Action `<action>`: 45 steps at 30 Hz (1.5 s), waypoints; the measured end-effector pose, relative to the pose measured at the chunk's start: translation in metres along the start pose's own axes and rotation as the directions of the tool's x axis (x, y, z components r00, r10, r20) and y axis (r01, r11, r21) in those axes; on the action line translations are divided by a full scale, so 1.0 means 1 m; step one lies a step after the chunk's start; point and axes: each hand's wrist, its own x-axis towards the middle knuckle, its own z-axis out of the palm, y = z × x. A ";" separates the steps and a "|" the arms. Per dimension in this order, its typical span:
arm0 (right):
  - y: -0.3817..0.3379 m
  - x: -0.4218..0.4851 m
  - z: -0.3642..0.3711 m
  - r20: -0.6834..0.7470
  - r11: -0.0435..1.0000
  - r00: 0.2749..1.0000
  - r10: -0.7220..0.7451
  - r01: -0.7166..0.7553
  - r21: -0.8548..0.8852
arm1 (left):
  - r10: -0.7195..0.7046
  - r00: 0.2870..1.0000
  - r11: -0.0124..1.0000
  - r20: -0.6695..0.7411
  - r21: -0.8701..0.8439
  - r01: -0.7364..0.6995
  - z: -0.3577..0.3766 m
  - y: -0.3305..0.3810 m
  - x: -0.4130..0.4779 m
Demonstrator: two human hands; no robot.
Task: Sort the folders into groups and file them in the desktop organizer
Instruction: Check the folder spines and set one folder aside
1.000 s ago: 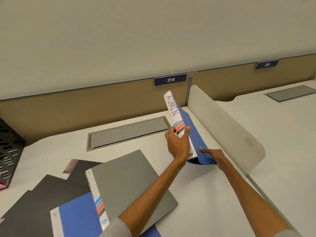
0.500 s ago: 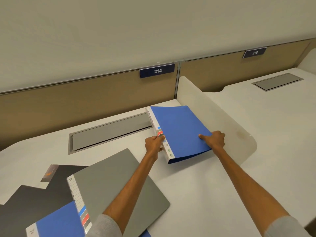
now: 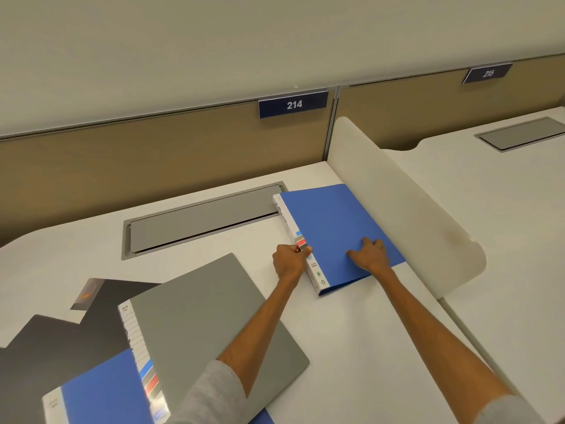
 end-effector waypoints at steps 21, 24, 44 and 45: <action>-0.051 -0.103 0.076 -0.280 0.943 0.924 -0.262 0.306 0.129 | 0.117 0.986 0.992 -0.116 -0.040 -0.122 -0.123 -0.034 -0.075; -0.062 -0.135 0.098 -0.302 0.902 0.885 -0.354 0.408 0.139 | 0.122 0.977 0.990 -0.173 -0.049 -0.132 -0.146 -0.045 -0.094; -0.080 -0.298 0.188 -0.322 0.872 0.863 -0.389 0.458 0.174 | 0.358 0.814 0.920 -0.457 0.320 -0.226 -0.309 -0.135 -0.219; -0.075 -0.307 0.193 -0.350 0.878 0.855 -0.382 0.454 0.152 | 0.342 0.812 0.919 -0.472 0.350 -0.184 -0.314 -0.143 -0.226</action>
